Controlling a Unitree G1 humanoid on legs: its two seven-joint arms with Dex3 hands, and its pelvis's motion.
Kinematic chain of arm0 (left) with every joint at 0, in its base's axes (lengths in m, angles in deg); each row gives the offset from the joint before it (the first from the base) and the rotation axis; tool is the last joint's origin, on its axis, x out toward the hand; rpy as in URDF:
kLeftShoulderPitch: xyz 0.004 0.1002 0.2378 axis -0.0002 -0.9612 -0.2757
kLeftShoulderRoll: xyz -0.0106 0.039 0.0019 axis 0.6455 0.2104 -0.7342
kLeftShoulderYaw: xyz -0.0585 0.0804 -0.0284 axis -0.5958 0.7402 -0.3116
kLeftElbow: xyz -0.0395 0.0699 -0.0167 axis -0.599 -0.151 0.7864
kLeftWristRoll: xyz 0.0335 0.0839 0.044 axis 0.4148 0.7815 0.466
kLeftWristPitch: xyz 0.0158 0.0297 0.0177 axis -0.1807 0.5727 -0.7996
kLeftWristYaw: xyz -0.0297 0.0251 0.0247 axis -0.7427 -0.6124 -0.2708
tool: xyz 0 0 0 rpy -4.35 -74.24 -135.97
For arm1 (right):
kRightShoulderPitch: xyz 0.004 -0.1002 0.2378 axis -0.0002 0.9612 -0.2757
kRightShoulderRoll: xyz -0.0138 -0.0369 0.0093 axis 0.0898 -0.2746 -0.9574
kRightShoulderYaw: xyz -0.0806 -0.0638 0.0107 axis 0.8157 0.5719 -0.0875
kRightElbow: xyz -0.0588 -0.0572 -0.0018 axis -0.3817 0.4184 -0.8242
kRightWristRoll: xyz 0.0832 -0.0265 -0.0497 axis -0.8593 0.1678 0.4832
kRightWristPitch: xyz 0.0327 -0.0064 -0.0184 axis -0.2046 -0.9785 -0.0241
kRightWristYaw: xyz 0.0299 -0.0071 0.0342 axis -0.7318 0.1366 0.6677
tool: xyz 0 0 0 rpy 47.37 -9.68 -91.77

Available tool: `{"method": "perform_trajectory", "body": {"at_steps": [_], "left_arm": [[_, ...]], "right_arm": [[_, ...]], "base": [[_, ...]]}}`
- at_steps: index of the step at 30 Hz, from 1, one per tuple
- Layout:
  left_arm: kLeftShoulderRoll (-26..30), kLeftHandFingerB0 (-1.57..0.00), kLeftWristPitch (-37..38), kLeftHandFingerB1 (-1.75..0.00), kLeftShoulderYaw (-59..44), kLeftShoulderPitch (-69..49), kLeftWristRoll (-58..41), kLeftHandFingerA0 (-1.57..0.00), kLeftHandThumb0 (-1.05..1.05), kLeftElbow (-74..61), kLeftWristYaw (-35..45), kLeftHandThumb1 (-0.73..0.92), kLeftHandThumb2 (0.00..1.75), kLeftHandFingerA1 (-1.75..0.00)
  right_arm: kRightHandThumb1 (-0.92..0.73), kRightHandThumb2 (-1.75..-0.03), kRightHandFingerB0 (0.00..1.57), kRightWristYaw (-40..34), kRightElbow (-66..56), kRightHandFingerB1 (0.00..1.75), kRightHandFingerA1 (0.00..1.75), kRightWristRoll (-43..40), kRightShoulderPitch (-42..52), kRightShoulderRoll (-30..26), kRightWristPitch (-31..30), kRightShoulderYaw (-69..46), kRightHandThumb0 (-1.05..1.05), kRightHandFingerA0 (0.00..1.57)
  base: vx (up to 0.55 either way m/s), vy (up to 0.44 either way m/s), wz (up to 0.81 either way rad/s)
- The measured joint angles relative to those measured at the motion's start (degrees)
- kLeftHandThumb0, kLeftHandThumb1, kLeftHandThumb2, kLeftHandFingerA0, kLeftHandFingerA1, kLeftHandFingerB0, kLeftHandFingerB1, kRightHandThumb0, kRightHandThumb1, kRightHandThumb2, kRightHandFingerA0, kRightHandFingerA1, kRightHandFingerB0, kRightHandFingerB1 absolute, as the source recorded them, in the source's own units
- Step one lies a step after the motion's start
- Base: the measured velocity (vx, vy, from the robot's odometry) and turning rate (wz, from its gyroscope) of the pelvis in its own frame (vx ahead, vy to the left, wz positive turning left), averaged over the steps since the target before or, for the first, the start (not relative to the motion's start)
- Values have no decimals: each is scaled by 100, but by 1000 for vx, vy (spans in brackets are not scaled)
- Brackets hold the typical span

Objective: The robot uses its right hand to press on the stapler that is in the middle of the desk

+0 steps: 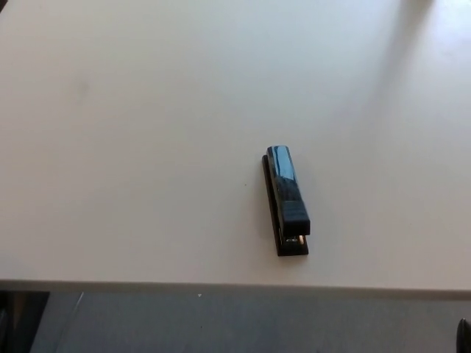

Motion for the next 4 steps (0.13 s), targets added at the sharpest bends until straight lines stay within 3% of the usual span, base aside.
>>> {"method": "perform_trajectory", "body": {"at_steps": [4], "left_arm": [[0, 0, 0, -17, 2, -1, 0, 0, -61, 0, -1, 88, 104, -16]], "right_arm": [[-75, -109, 0, 42, -1, 0, 1, -4, 6, 4, 79, -25, -104, 0]], "base": [[0, 0, 0]]}}
